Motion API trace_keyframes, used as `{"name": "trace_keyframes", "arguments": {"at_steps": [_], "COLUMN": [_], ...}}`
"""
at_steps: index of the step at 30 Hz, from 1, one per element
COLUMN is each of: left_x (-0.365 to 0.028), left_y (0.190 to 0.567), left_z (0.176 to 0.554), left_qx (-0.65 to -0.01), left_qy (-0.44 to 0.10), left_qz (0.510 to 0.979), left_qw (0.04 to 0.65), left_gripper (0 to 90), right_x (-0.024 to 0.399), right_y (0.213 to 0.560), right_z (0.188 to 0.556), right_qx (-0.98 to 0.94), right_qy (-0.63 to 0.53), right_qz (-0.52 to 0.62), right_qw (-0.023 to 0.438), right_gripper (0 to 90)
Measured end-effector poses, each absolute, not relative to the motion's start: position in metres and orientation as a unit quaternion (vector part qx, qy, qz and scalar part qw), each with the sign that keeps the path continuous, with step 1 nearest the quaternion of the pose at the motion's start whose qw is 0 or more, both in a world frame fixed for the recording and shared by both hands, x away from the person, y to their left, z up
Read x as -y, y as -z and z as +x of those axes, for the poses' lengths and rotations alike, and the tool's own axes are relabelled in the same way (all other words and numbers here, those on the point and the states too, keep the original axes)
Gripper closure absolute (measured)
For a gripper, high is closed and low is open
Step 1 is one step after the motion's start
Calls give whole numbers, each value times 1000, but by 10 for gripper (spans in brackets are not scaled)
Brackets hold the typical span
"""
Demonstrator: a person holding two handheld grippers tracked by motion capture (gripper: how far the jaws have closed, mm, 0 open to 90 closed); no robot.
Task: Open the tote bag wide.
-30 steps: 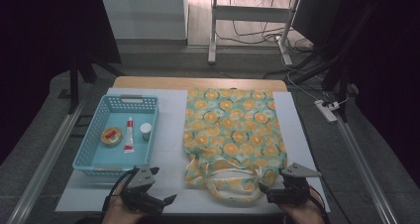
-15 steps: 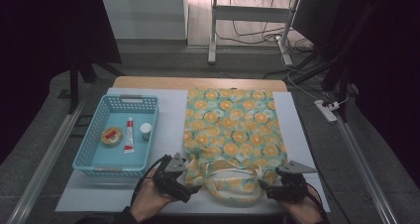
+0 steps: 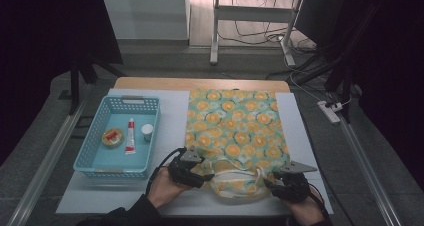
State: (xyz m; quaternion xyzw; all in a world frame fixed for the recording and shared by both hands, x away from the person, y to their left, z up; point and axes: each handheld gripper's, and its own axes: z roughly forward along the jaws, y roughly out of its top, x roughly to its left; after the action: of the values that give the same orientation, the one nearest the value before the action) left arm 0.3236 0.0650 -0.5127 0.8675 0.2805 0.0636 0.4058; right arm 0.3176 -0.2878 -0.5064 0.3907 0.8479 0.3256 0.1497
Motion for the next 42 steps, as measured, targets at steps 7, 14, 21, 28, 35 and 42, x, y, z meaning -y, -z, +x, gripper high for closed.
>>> {"name": "trace_keyframes", "arguments": {"at_steps": [7, 14, 21, 28, 35, 42], "left_x": [-60, -61, -71, -83, -82, -80], "left_y": [513, 506, 491, 474, 472, 471], "left_z": [325, 327, 331, 346, 358, 367], "left_qx": [-265, -255, -265, -300, -318, -323], "left_qy": [-62, -56, -62, -75, -73, -76], "left_qz": [875, 875, 858, 838, 834, 836], "left_qw": [400, 409, 435, 450, 445, 438], "left_gripper": [603, 884, 896, 897, 898, 897], "right_x": [287, 289, 288, 280, 278, 242], "right_y": [504, 487, 471, 468, 443, 438], "right_z": [319, 318, 325, 337, 333, 332], "right_qx": [-855, -842, -834, -836, -825, -851], "right_qy": [-315, -346, -365, -365, -392, -404], "right_qz": [384, 383, 377, 372, 358, 303], "right_qw": [150, 160, 173, 169, 191, 148], "right_gripper": [889, 892, 891, 768, 548, 476]}}
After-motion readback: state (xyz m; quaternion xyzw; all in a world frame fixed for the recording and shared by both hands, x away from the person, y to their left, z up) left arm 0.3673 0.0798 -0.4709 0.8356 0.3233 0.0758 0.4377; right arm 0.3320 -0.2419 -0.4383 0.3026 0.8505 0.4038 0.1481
